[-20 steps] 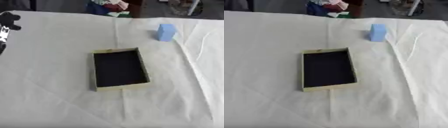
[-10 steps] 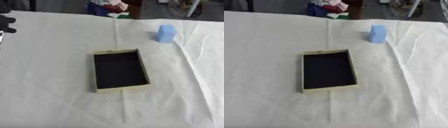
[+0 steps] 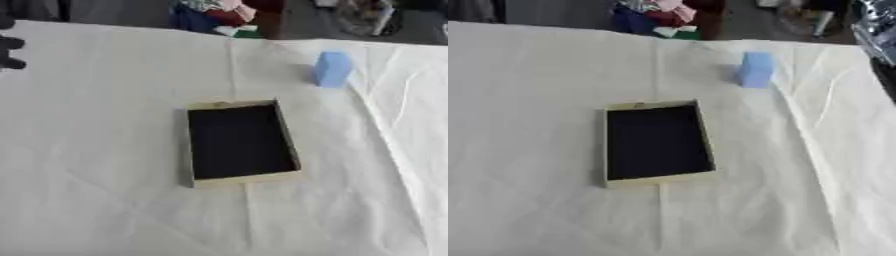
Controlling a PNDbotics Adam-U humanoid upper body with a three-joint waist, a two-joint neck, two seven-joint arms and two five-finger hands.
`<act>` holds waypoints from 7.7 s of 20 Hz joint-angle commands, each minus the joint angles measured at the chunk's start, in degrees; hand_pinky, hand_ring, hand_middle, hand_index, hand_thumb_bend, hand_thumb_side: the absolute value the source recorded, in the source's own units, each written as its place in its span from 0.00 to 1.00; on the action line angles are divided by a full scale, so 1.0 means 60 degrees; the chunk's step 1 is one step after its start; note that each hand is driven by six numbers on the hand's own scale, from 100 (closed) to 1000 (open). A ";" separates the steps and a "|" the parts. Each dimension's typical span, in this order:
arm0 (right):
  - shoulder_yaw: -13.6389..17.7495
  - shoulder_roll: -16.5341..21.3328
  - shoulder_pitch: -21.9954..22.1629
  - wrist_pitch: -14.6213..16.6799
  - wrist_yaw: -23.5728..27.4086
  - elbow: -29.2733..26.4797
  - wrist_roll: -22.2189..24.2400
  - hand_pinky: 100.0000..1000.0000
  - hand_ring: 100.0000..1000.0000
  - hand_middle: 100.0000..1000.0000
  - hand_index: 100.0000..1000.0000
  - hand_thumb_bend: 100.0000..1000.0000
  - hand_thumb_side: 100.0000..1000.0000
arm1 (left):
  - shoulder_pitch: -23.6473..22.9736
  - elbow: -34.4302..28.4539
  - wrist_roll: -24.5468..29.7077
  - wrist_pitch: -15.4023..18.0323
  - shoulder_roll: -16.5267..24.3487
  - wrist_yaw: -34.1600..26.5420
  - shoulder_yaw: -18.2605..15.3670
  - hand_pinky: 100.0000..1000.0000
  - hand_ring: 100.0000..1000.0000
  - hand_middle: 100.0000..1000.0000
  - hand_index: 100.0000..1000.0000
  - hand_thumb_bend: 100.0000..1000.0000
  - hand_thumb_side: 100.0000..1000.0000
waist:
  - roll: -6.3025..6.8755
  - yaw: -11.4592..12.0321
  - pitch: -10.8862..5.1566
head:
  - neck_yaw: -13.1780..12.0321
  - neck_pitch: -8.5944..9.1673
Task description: Pick up objects on the table and place them in the box.
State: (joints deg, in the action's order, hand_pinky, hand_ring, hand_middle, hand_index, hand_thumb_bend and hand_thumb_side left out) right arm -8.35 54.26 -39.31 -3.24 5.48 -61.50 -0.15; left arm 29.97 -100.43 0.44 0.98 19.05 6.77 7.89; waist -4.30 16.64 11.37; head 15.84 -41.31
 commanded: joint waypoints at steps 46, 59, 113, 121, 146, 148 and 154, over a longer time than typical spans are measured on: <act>0.0774 0.0045 0.0118 0.2055 -0.4848 0.0623 0.3937 0.92 0.94 0.89 1.00 0.27 0.17 | 0.0354 -0.0297 0.0082 0.0026 0.0139 -0.0074 -0.0034 0.65 0.74 0.77 0.87 0.25 0.77 | 0.0068 0.0514 0.0430 | -0.0004 0.0148; 0.0845 0.0179 0.0243 0.2040 -0.5181 0.0647 0.3680 0.94 0.96 0.88 1.00 0.27 0.14 | 0.0396 -0.0358 0.0144 0.0035 0.0151 -0.0077 -0.0036 0.66 0.74 0.77 0.87 0.25 0.77 | 0.0097 0.0618 0.0634 | -0.0066 0.0169; 0.0956 0.0335 0.0357 0.2129 -0.6166 0.0699 0.2960 0.97 1.00 0.89 1.00 0.25 0.05 | 0.0423 -0.0397 0.0249 0.0024 0.0170 -0.0071 -0.0060 0.66 0.74 0.77 0.87 0.26 0.77 | 0.0194 0.0808 0.0764 | -0.0199 0.0210; 0.0957 0.0329 0.0380 0.2125 -0.6206 0.0773 0.2915 0.97 1.00 0.86 0.99 0.24 0.04 | 0.0434 -0.0406 0.0263 0.0021 0.0173 -0.0073 -0.0061 0.66 0.74 0.76 0.87 0.26 0.77 | 0.0192 0.0828 0.0781 | -0.0218 0.0198; 0.0962 0.0443 0.0624 0.1849 -0.6711 -0.0334 0.1782 0.88 0.85 0.32 0.86 0.03 0.00 | 0.0289 -0.0375 0.0201 0.0030 0.0173 -0.0065 -0.0122 0.66 0.74 0.76 0.87 0.26 0.77 | 0.0211 0.0484 0.0469 | -0.0313 0.0066; 0.0866 0.0467 0.0668 0.1890 -0.6763 -0.0822 0.1918 0.88 0.86 0.33 0.86 0.03 0.00 | 0.0250 -0.0364 0.0185 0.0028 0.0177 -0.0064 -0.0139 0.66 0.74 0.76 0.87 0.26 0.77 | 0.0222 0.0410 0.0395 | -0.0333 0.0028; 0.0399 0.0383 0.0823 0.2159 -0.6694 -0.2821 0.2616 0.90 0.87 0.34 0.84 0.02 0.00 | 0.0113 -0.0318 0.0138 0.0031 0.0174 -0.0054 -0.0181 0.66 0.74 0.76 0.87 0.26 0.77 | 0.0273 0.0106 0.0164 | -0.0403 -0.0072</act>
State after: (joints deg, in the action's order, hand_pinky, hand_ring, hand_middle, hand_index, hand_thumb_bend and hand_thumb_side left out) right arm -5.93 54.07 -33.74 9.41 -34.82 -75.25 14.72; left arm 30.14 -101.76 1.53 1.10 19.07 6.54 7.46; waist -2.81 17.21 13.46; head 13.65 -41.36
